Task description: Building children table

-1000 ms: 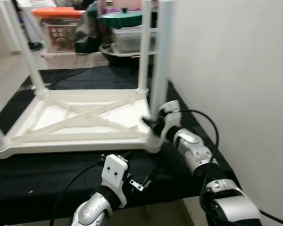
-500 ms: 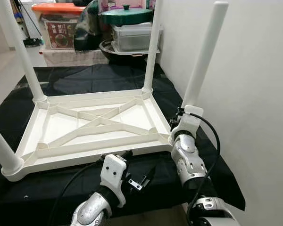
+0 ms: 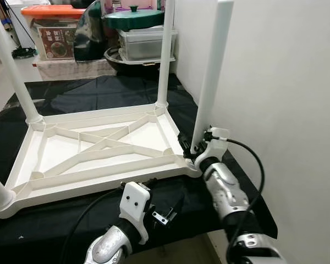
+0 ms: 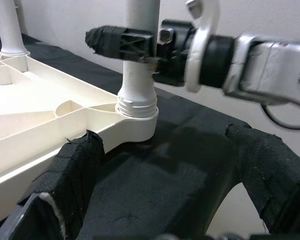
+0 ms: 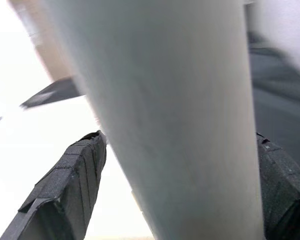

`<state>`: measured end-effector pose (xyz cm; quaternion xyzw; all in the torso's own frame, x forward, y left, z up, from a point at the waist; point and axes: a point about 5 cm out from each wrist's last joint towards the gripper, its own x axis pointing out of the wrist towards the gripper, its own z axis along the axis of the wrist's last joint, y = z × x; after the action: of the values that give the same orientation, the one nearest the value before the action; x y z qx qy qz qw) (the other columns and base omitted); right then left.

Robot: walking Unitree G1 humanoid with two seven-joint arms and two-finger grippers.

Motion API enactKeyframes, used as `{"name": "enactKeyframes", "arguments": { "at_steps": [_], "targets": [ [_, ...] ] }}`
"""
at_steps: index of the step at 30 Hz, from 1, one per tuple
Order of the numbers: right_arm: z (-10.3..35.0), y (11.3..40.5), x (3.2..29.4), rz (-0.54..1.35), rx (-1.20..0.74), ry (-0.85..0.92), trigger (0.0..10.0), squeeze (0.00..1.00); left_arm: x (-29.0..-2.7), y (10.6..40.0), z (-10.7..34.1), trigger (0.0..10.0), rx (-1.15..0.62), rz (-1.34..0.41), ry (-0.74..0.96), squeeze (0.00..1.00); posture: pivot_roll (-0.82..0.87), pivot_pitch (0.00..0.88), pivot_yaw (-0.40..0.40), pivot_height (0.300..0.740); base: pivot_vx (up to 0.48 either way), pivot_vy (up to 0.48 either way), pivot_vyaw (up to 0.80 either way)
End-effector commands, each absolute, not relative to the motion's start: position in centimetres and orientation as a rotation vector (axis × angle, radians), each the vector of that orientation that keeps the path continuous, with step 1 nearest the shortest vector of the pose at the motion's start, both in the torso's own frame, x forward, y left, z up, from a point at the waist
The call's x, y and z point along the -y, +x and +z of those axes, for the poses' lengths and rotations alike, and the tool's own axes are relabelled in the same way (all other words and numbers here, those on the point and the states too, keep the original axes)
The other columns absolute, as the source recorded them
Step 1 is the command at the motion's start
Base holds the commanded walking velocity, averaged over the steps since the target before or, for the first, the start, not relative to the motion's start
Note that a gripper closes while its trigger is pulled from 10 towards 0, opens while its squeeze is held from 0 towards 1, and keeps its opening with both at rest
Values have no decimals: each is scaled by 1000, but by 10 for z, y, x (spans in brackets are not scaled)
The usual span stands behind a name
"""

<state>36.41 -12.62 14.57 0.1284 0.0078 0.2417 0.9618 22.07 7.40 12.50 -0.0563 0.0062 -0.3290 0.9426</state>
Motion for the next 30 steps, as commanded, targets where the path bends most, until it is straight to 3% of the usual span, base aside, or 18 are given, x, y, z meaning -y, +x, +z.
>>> {"name": "enactKeyframes", "arguments": {
  "at_steps": [1,2,5,10,12,20,21,29,30],
  "targets": [
    [144,359,111,656,-46,269,10000,0,-74,221,123,10000,-17,-671,-110,0,18,0,-40,740,0,0,0],
    [144,359,111,656,-46,269,10000,0,-74,221,123,10000,-17,-671,-110,0,18,0,-40,740,0,0,0],
    [152,355,114,952,-81,217,10000,0,-74,221,122,10000,-19,-672,-111,0,32,0,-42,740,0,0,0],
    [155,350,112,1145,-131,162,10000,0,-74,221,122,10000,-19,-674,-109,0,48,0,-50,740,0,0,0],
    [159,345,107,1331,-175,119,10000,0,-75,222,122,10000,-19,-673,-109,0,54,0,-56,740,0,0,0],
    [161,338,96,1521,-228,71,10000,0,-75,223,122,10000,-19,-668,-113,0,64,0,-63,740,0,0,0],
    [158,339,91,1517,-236,45,0,0,-74,223,122,10000,-19,-668,-114,0,67,0,-66,740,0,0,0],
    [156,346,81,1409,-172,8,0,0,-74,223,122,10000,-18,-669,-114,0,72,0,-63,740,0,0,0],
    [161,360,81,1182,-100,18,0,0,-74,223,122,10000,-18,-669,-113,0,69,0,-64,740,0,0,0]
  ]
}}
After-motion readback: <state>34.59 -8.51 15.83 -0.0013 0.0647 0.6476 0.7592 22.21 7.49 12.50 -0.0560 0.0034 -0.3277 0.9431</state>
